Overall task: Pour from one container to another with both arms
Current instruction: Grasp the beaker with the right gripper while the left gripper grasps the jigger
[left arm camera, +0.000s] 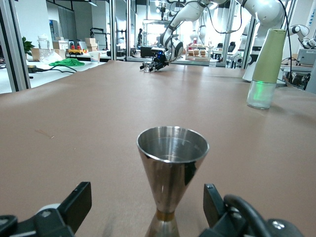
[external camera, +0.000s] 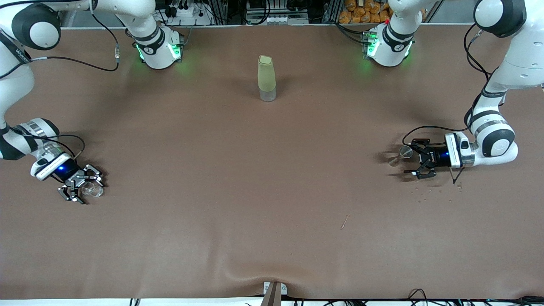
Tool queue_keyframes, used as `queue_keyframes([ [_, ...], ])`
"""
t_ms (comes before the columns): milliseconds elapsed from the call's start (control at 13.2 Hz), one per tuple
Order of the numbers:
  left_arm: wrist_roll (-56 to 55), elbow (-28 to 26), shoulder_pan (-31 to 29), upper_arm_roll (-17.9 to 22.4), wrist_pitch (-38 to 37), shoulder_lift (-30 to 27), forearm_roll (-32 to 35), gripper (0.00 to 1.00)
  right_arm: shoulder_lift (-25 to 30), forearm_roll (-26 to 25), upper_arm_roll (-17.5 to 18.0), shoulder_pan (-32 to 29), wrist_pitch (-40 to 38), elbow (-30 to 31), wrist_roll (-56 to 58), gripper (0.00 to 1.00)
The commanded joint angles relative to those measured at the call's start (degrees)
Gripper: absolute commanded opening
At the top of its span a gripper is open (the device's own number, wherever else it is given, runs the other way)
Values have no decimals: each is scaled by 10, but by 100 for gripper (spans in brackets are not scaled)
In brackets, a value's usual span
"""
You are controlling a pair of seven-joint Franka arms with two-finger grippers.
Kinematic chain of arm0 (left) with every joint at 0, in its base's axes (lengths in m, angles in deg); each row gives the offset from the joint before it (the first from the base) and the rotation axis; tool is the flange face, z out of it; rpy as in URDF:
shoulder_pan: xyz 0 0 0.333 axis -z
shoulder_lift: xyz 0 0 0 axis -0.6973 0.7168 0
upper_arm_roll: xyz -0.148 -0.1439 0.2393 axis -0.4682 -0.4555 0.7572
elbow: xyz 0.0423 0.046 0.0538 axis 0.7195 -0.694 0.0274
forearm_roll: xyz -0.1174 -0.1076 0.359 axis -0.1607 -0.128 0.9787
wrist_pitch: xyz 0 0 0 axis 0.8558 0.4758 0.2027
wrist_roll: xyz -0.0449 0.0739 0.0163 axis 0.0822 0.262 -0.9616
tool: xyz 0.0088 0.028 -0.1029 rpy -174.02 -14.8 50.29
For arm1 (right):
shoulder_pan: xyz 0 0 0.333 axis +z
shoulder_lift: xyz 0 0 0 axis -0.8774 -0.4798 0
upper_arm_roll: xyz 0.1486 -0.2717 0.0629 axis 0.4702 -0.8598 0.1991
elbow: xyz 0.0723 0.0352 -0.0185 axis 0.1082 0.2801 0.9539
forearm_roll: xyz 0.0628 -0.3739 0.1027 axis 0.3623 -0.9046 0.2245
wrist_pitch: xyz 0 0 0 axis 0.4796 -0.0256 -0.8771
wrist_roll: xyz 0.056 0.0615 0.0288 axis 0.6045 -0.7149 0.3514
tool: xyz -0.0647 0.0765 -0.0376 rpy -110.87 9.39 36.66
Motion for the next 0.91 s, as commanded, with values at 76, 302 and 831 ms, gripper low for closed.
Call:
queue_keyframes([
  [76, 40, -6, 2, -3, -2, 21, -27, 100, -13, 34, -2, 14, -3, -13, 16, 100],
  [302, 51, -7, 0, -3, -2, 24, -27, 100, -18, 41, -2, 19, -3, -14, 20, 100],
  [831, 49, -6, -6, -2, -5, 25, -26, 48, -22, 41, -2, 17, -6, -16, 22, 0],
])
